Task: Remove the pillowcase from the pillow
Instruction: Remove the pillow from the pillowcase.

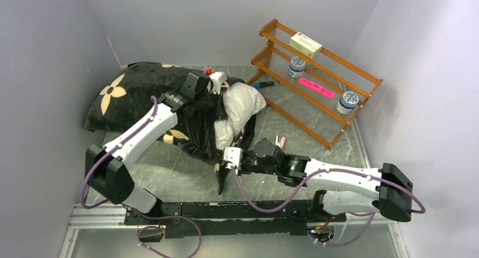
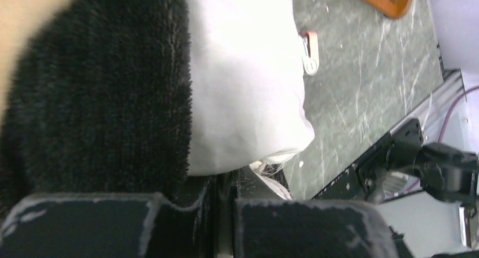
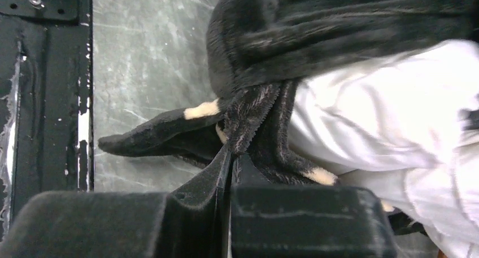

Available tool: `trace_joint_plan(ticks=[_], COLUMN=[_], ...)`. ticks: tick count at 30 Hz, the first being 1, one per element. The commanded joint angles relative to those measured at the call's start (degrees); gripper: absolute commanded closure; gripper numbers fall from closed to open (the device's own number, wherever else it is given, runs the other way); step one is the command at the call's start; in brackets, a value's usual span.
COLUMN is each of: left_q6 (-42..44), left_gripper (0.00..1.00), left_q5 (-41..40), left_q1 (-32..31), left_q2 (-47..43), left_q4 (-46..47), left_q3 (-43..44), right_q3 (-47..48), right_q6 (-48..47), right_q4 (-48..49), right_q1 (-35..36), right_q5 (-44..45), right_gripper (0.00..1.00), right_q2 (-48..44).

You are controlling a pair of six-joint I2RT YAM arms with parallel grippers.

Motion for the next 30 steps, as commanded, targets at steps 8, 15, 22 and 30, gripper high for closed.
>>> trace_joint_plan(ticks=[8, 15, 22, 30], left_q6=[-3.9, -2.9, 0.9, 2.6], left_gripper=[0.95, 0.95, 0.95, 0.95], left_q5=[-7.7, 3.5, 7.9, 12.7], left_q1=[1.6, 0.1, 0.0, 0.0], left_q2=[5.1, -1.0, -8.2, -14.5], left_q4=[13.4, 15.5, 17.6, 21.7], left_q3=[15.7, 7.9, 0.1, -7.6], right_q3=[-6.3, -10.1, -8.1, -5.1], right_q6=[7.7, 12.4, 24.1, 44.3], right_q4=[1.7, 13.0, 11.8, 4.4], right_q1=[7.2, 6.8, 6.7, 6.7], right_q5=[-5.6, 6.7, 14.7, 25.7], right_gripper=[1.0, 0.75, 0.25, 0.0], right_q2=[-0.2, -1.5, -6.1, -12.0])
